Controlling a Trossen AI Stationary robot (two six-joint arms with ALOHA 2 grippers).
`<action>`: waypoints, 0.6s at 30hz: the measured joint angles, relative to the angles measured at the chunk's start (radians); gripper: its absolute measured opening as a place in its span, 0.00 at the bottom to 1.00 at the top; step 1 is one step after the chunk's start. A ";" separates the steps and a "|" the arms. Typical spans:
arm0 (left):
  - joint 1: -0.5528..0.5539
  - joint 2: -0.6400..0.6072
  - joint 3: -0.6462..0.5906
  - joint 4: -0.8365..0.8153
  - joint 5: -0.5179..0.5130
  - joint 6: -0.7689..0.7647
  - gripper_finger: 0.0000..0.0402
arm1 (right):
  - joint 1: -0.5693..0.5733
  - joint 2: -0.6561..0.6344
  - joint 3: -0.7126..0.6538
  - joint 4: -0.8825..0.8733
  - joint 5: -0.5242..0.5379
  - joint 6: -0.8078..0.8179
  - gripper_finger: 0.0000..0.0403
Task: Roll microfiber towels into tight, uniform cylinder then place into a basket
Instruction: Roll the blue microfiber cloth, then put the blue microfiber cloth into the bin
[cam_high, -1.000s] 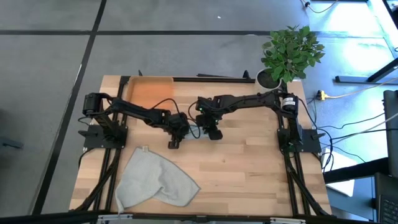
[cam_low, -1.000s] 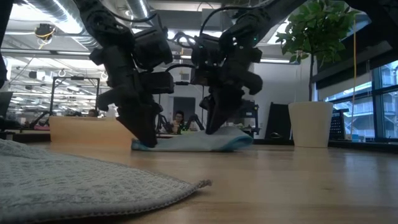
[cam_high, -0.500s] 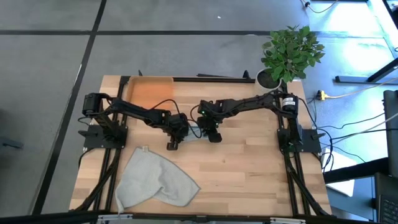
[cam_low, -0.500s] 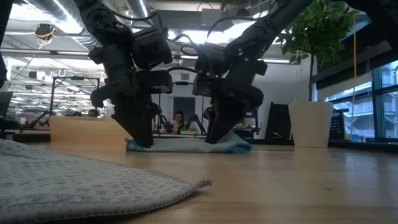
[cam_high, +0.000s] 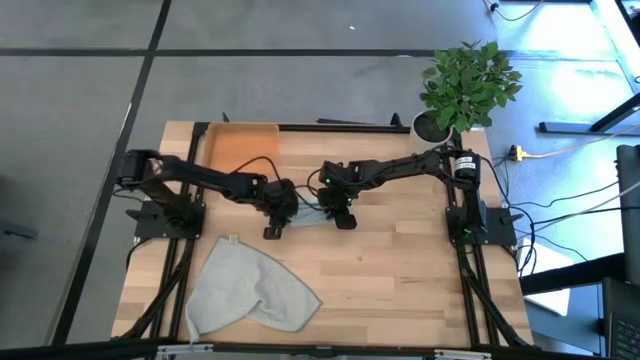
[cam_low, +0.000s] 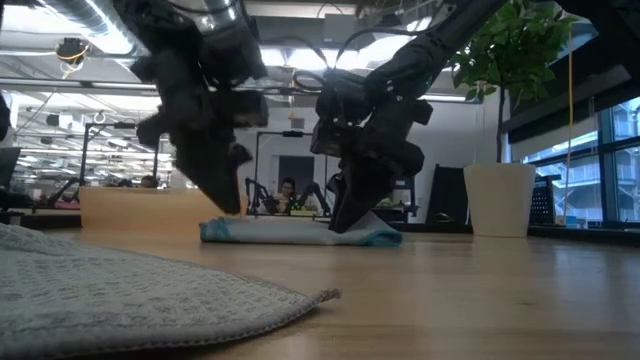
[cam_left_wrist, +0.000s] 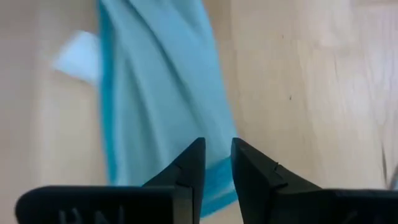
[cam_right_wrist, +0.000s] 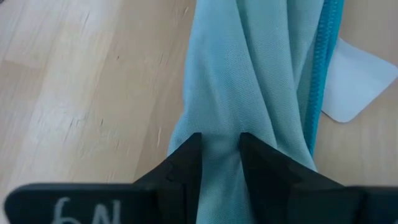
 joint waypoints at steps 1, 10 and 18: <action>0.000 -0.024 0.000 -0.022 -0.020 -0.007 0.17 | 0.000 0.000 0.000 0.000 0.000 0.000 0.28; -0.022 -0.240 0.002 -0.147 -0.147 -0.054 0.17 | 0.000 0.000 -0.001 0.004 0.004 0.000 0.28; -0.101 -0.439 -0.029 -0.125 -0.209 -0.042 0.17 | 0.000 0.001 -0.002 0.008 0.004 0.004 0.28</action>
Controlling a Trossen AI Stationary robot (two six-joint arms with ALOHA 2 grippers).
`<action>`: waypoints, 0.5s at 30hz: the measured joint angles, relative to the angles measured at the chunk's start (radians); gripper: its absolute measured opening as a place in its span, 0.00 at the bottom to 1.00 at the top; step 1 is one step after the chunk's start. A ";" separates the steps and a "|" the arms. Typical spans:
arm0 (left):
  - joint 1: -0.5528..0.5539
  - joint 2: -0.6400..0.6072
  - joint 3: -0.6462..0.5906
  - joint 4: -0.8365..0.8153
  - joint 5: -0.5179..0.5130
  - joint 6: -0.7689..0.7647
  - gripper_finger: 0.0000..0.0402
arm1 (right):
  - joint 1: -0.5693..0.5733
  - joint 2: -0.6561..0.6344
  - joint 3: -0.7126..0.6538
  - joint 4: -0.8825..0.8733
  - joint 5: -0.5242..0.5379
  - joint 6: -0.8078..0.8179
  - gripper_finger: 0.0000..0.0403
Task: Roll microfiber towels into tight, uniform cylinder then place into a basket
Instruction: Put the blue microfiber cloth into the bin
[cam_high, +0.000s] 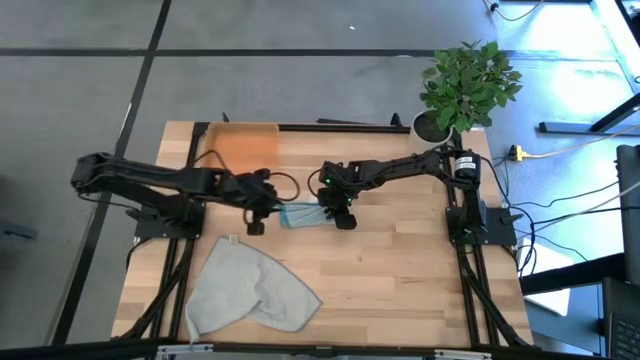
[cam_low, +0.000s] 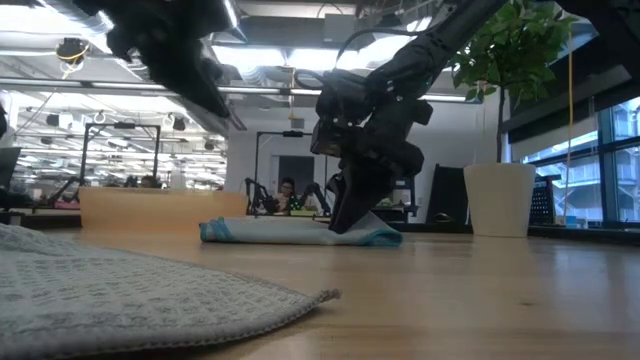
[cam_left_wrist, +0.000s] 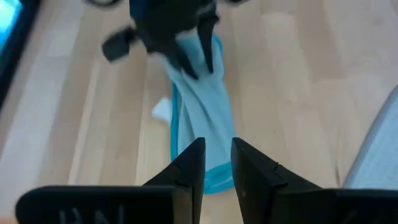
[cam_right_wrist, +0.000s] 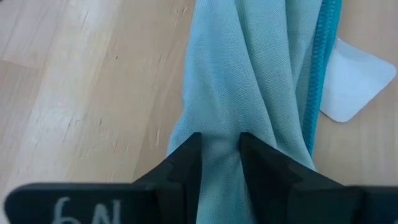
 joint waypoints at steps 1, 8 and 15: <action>-0.004 -0.027 -0.020 0.008 -0.005 -0.006 0.17 | 0.000 0.000 0.000 0.001 0.000 -0.001 0.28; -0.006 -0.196 -0.176 0.103 -0.020 -0.055 0.17 | 0.000 0.003 0.015 0.008 0.008 -0.005 0.28; -0.006 -0.240 -0.228 0.155 -0.037 -0.054 0.17 | -0.001 0.006 0.044 0.009 0.019 -0.006 0.28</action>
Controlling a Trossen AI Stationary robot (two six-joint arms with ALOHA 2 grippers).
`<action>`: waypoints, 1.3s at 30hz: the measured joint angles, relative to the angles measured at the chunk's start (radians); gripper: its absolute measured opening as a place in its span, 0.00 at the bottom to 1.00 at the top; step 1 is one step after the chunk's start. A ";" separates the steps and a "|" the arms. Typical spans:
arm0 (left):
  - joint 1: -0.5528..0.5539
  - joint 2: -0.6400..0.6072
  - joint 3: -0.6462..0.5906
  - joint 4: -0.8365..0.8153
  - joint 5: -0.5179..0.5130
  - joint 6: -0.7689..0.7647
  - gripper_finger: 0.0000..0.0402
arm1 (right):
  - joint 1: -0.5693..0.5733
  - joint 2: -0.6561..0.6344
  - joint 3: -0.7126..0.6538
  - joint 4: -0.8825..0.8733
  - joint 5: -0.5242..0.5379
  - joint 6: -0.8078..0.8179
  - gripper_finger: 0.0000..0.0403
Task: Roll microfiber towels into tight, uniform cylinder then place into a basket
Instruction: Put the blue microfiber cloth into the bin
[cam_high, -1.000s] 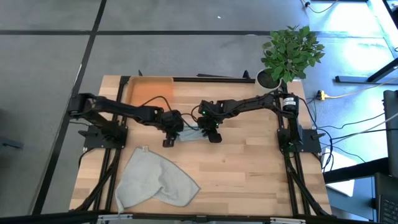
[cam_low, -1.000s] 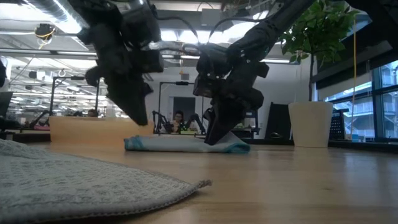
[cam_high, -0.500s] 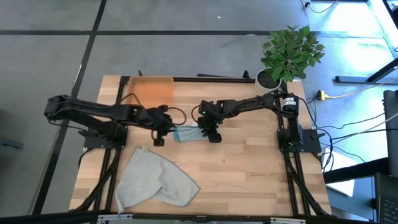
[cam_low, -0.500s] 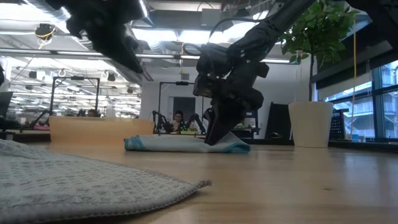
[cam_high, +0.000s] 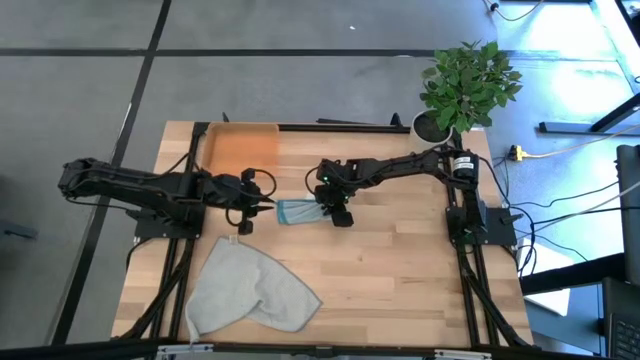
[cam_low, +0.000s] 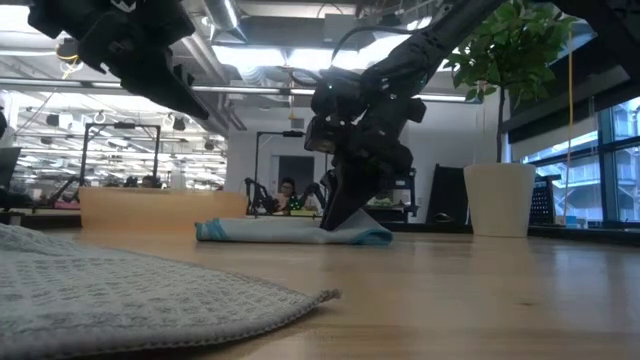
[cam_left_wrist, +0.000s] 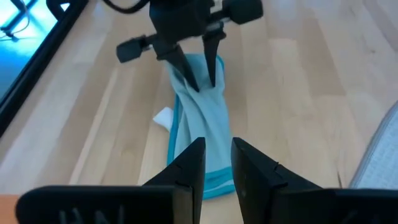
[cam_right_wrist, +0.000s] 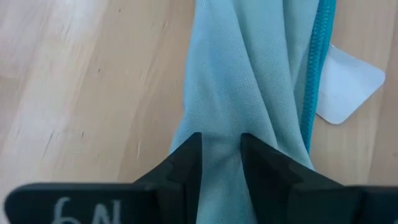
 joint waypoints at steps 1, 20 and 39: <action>0.000 0.001 -0.001 0.000 0.000 0.000 0.17 | 0.000 0.000 0.000 0.004 0.000 0.000 0.28; -0.005 0.010 -0.003 0.000 0.000 -0.021 0.17 | 0.000 -0.001 0.003 0.010 -0.015 0.001 0.28; -0.005 0.010 -0.003 0.000 -0.013 0.002 0.17 | 0.000 -0.003 0.003 0.011 -0.018 0.002 0.28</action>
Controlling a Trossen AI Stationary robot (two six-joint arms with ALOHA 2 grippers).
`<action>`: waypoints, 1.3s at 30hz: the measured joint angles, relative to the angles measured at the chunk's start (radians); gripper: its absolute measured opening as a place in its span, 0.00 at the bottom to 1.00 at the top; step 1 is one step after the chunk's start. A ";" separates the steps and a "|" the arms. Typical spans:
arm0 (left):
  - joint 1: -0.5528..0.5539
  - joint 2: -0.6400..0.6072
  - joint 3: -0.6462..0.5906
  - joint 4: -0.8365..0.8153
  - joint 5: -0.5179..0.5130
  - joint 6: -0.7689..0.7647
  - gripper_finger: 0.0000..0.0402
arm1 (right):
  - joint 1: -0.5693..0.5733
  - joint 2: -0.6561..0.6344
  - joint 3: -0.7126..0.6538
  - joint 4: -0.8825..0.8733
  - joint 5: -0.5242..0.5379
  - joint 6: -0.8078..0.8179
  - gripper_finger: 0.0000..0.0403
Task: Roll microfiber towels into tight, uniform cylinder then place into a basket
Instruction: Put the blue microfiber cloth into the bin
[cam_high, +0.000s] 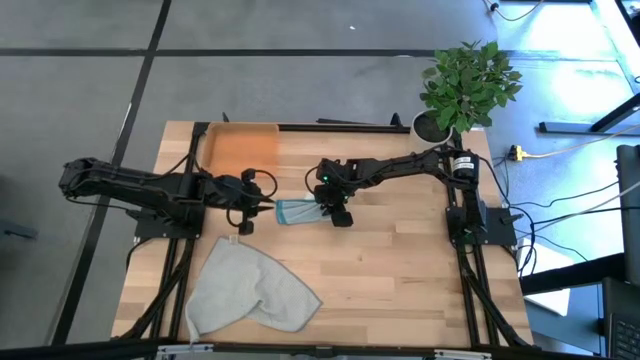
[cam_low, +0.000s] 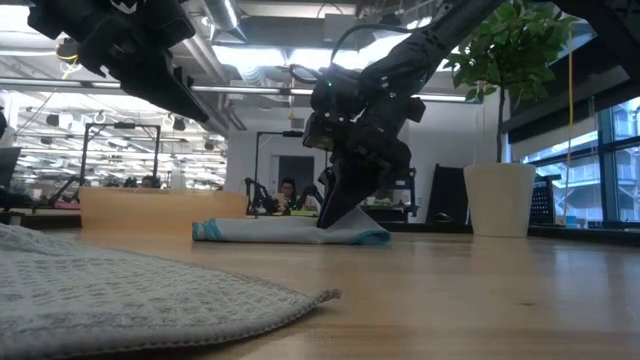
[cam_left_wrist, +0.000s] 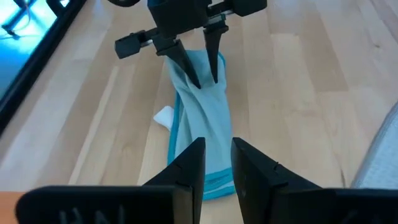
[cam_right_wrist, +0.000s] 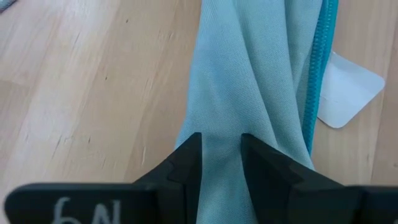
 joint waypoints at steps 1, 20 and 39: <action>0.000 0.000 0.000 0.000 -0.007 0.001 0.17 | 0.000 0.000 0.000 0.000 0.000 0.000 0.28; 0.008 0.037 0.001 -0.071 -0.174 -0.127 0.17 | 0.000 -0.002 0.001 0.010 0.000 0.000 0.28; 0.055 0.255 0.001 0.114 -0.056 0.006 0.89 | 0.000 -0.002 0.001 0.028 0.001 0.000 0.28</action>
